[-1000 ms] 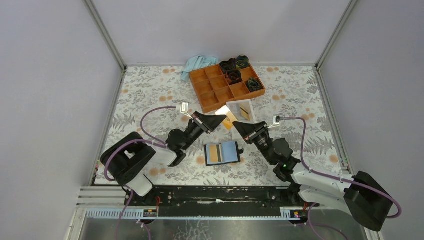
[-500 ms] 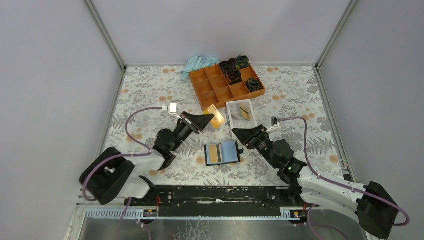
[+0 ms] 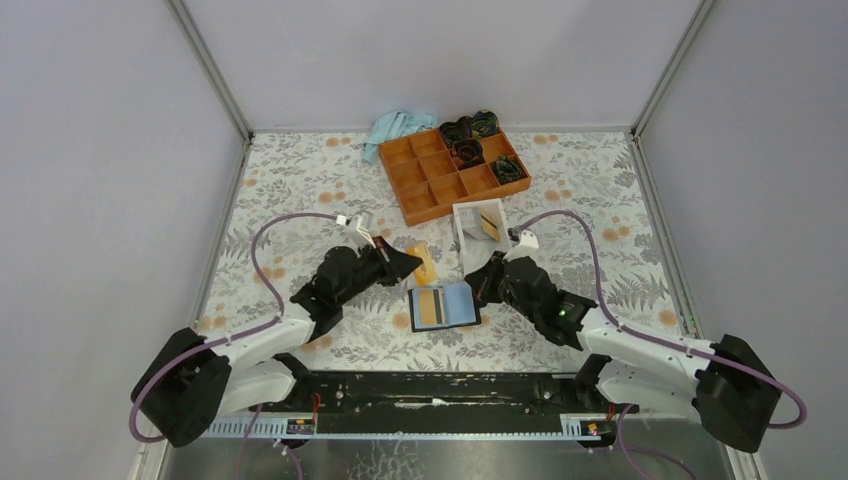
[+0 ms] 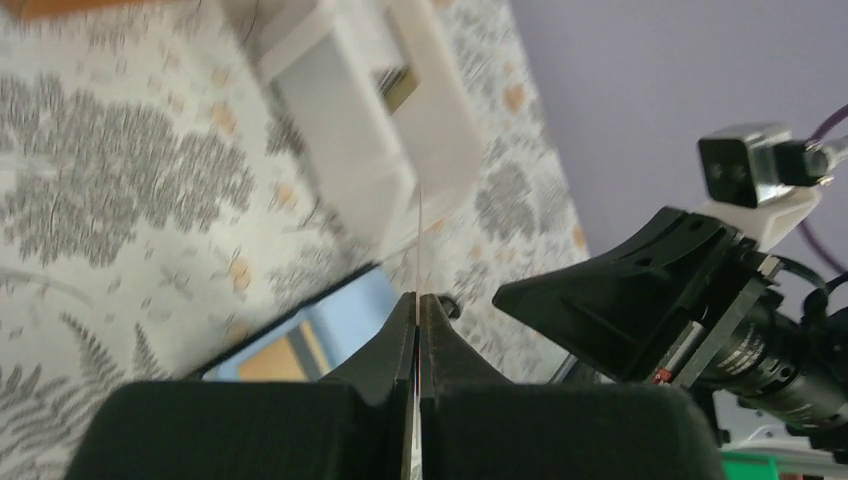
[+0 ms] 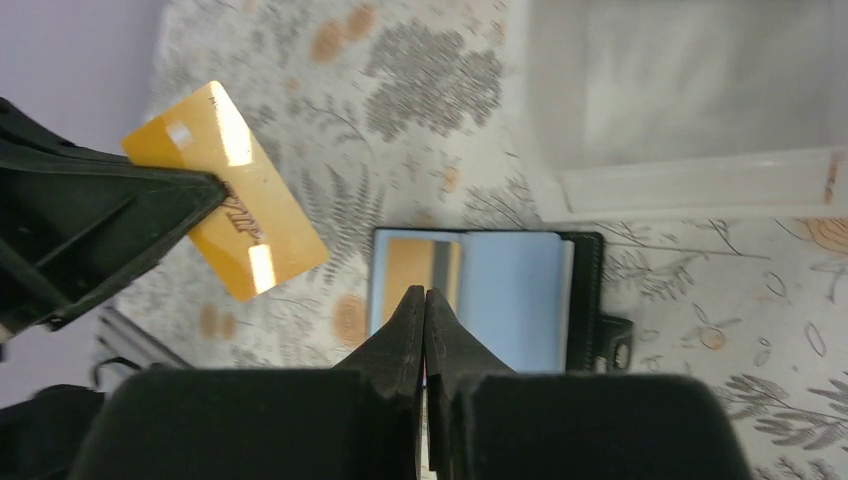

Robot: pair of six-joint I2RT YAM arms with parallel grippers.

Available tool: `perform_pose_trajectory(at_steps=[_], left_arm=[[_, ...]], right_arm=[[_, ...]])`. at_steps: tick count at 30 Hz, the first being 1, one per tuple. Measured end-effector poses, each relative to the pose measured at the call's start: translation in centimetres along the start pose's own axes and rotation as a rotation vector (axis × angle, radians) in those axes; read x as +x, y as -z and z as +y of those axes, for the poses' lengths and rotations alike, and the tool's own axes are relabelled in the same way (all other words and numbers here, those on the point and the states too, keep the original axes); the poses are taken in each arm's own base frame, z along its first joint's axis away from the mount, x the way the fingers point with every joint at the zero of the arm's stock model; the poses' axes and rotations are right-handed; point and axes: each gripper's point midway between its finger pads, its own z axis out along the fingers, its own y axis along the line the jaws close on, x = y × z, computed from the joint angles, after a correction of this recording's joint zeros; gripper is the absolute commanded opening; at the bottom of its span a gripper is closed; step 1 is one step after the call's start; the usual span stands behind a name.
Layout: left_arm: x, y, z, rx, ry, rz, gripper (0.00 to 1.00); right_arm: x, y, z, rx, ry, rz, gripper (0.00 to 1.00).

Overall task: Put the credit cards into the card holder
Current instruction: Pick up the credit card from the storage box, then insert the credit card into the card holder.

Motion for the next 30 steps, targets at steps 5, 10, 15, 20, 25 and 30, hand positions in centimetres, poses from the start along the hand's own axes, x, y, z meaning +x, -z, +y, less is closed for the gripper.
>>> perform_pose_trajectory(at_steps=[5, 10, 15, 20, 25, 30], left_arm=[[4.1, -0.1, 2.4, -0.065, 0.040, 0.159, 0.00], [7.8, 0.3, 3.5, -0.084, 0.084, 0.292, 0.00], [10.1, 1.0, 3.9, -0.089, 0.130, 0.371, 0.00], [11.4, 1.7, 4.1, -0.086, 0.184, 0.402, 0.00], [12.4, 1.8, 4.4, -0.091, 0.240, 0.416, 0.00], [12.6, 1.5, 4.4, -0.085, 0.272, 0.413, 0.00]], right_arm=[[3.1, -1.1, -3.1, 0.113, 0.062, 0.105, 0.00], [5.1, -1.6, -4.6, 0.157, 0.087, 0.178, 0.00], [6.2, -1.9, -5.1, 0.169, 0.093, 0.221, 0.00], [6.9, -2.0, -5.5, 0.176, 0.095, 0.248, 0.00], [7.4, -2.2, -5.6, 0.177, 0.095, 0.265, 0.00], [7.7, -2.4, -5.8, 0.183, 0.095, 0.269, 0.00]])
